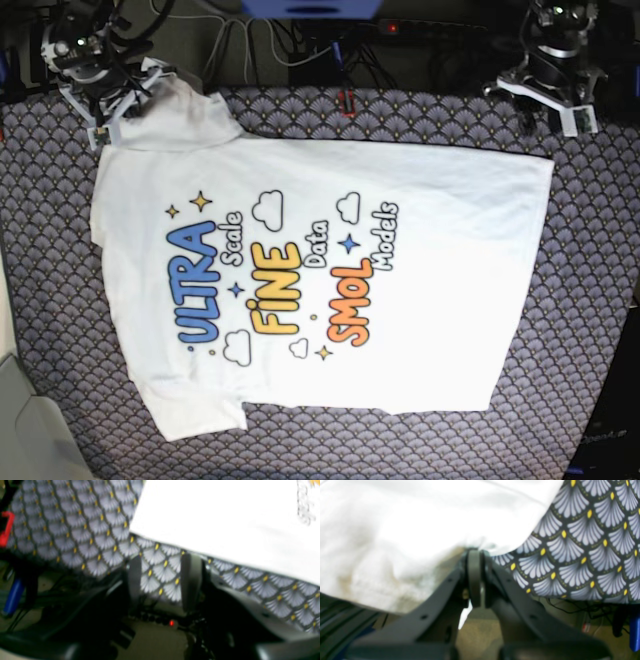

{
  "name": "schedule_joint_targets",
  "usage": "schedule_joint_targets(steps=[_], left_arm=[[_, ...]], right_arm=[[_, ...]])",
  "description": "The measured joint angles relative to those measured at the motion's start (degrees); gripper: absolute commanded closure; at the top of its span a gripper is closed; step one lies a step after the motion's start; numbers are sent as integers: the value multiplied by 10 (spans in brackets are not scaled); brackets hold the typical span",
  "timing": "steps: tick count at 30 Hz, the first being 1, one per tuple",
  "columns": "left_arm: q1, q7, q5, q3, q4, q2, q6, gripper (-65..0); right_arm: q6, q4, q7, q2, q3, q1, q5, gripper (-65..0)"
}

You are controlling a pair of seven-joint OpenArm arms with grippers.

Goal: Fold the T-shirt properly
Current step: 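Grasp the shirt's collar-side edge with both grippers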

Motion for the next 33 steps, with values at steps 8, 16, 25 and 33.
schedule_joint_targets(steps=[8, 16, 25, 33], left_arm=[[-35, 2, 1, 0, 0, 0, 0, -258], [-57, 2, 2, 0, -2, 0, 0, -257], [-58, 2, 2, 0, -39, 0, 2, -256], [-75, 0, -1, -41, -87, 2, 0, -269]], right_arm=[[2, 2, -4, 12, -2, 0, 7, 0], [9, 25, -23, 24, -3, 1, -3, 0], [9, 38, -20, 25, -3, 13, 0, 0], [9, 37, -21, 25, -5, 14, -1, 0]])
